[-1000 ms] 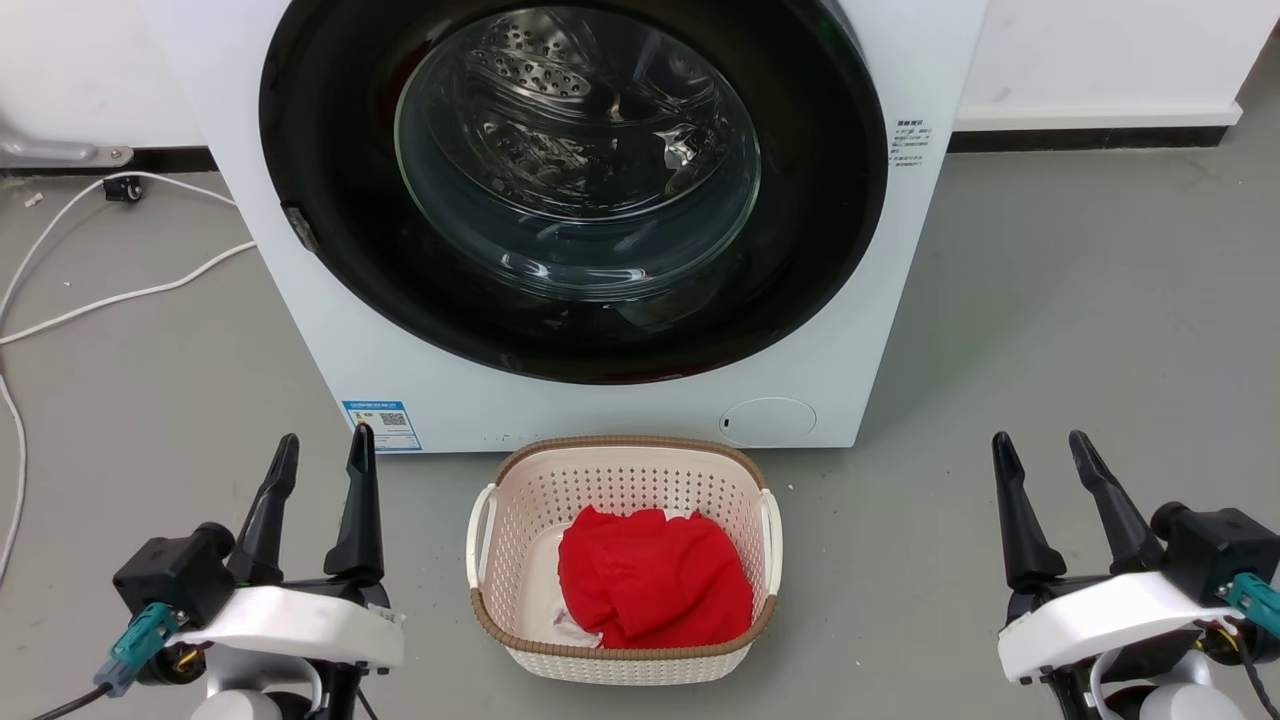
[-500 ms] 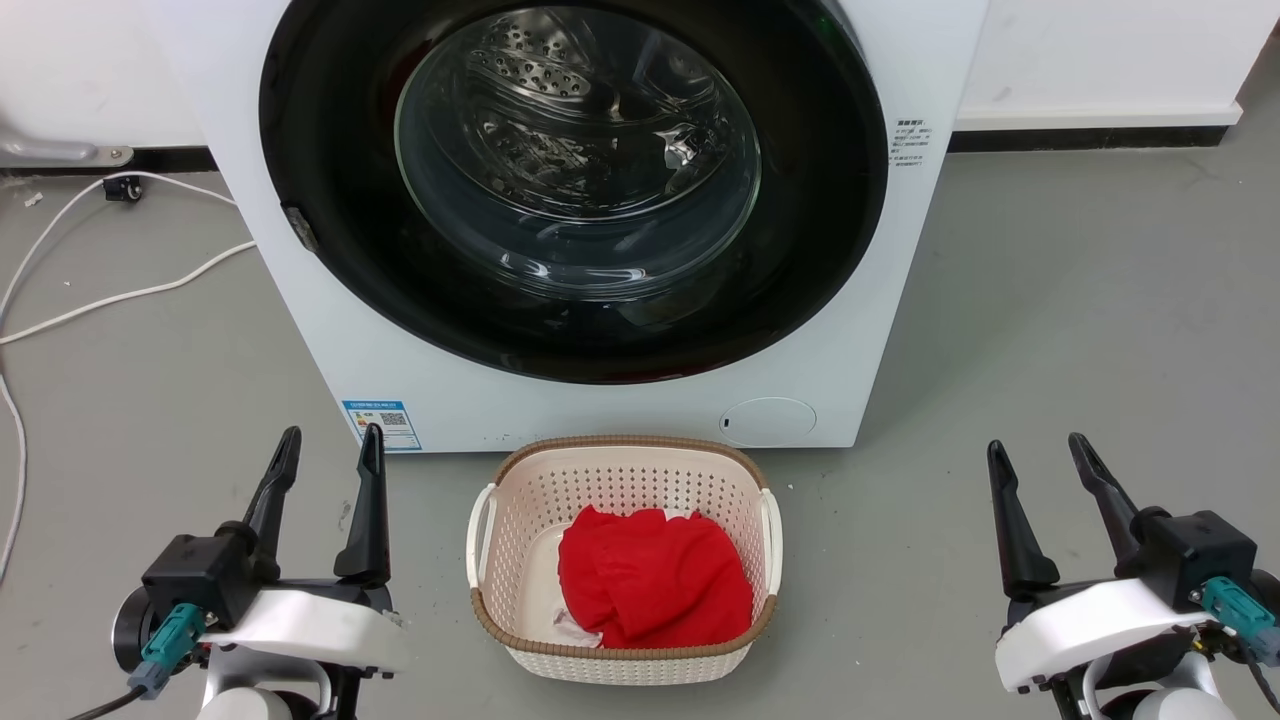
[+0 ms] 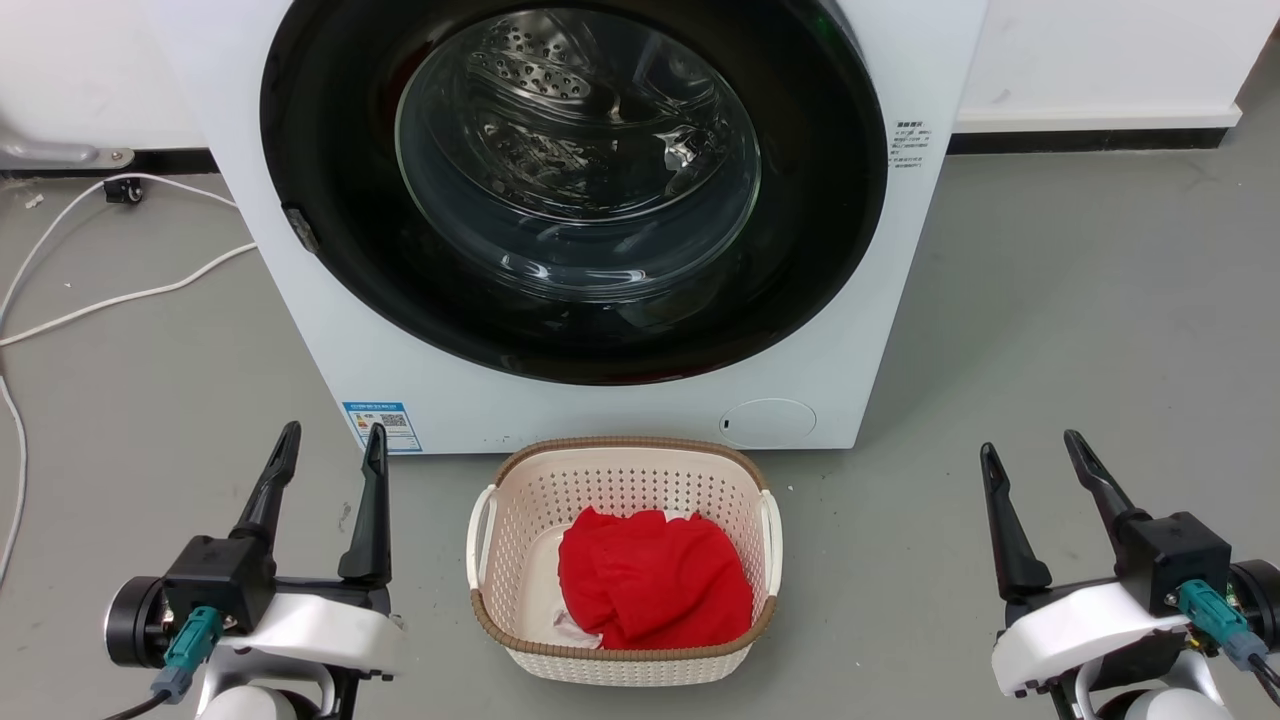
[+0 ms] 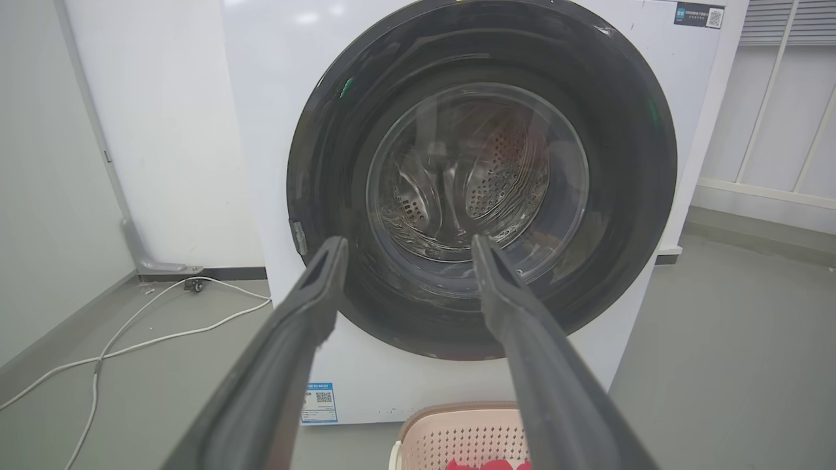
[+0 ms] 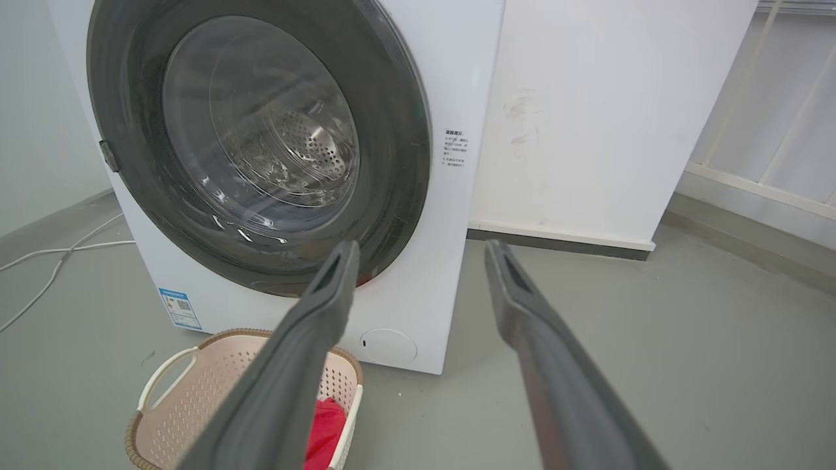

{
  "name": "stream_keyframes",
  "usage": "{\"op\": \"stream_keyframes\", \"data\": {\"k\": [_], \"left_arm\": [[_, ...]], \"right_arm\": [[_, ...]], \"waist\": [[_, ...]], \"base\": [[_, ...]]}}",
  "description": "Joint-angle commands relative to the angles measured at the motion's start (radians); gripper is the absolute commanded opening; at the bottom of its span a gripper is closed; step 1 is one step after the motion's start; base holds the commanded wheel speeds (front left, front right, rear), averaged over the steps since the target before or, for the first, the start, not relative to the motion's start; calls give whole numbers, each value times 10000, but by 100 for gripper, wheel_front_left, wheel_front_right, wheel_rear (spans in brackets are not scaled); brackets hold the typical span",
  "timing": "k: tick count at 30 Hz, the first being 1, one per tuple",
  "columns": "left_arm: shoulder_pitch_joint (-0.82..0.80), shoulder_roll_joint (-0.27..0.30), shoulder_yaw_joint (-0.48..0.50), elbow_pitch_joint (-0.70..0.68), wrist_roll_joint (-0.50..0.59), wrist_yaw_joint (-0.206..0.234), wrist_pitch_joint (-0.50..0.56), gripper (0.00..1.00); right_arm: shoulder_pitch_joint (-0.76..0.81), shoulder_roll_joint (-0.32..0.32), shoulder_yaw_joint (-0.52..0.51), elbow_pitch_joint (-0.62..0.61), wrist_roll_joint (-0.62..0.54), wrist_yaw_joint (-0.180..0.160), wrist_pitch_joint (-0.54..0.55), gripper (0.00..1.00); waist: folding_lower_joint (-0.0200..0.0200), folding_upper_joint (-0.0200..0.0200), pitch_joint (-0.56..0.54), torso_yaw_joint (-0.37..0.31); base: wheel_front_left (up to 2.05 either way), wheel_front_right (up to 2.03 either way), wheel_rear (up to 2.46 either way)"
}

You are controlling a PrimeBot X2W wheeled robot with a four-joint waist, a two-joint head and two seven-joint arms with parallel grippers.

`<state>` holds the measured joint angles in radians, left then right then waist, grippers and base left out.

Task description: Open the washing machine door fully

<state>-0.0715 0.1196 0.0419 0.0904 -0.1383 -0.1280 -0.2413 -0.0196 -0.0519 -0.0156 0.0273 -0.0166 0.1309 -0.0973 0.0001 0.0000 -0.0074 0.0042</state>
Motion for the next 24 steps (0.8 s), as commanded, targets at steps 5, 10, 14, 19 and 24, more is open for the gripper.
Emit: {"op": "stream_keyframes", "data": {"k": [5, 10, 14, 19, 24], "left_arm": [[-121, -18, 69, -2, 398, 23, -163, 100], [-119, -50, 75, -1, 636, 9, -247, 100], [-67, -97, 91, 86, 559, 1, -252, 100], [-82, -108, 127, 184, 441, -11, -250, 100], [-105, -156, 182, 225, 417, -9, -250, 100]], "right_arm": [[69, 27, 13, -128, -338, -3, -95, 100], [102, 30, 11, -108, -524, -3, -138, 100], [104, 30, 5, -53, -449, -3, -162, 100], [64, 30, 2, -9, -391, -5, -158, 100], [13, 30, -8, 7, -445, -5, -146, 100]], "waist": [[-1, 0, 7, -19], [-1, 0, 3, -15], [-1, 0, -14, -14], [-1, 0, -5, -20], [-1, 0, 4, -29]], "base": [[0, 0, 0], [0, 0, 0], [0, 0, 0], [0, 0, 0], [0, 0, 0]]}}
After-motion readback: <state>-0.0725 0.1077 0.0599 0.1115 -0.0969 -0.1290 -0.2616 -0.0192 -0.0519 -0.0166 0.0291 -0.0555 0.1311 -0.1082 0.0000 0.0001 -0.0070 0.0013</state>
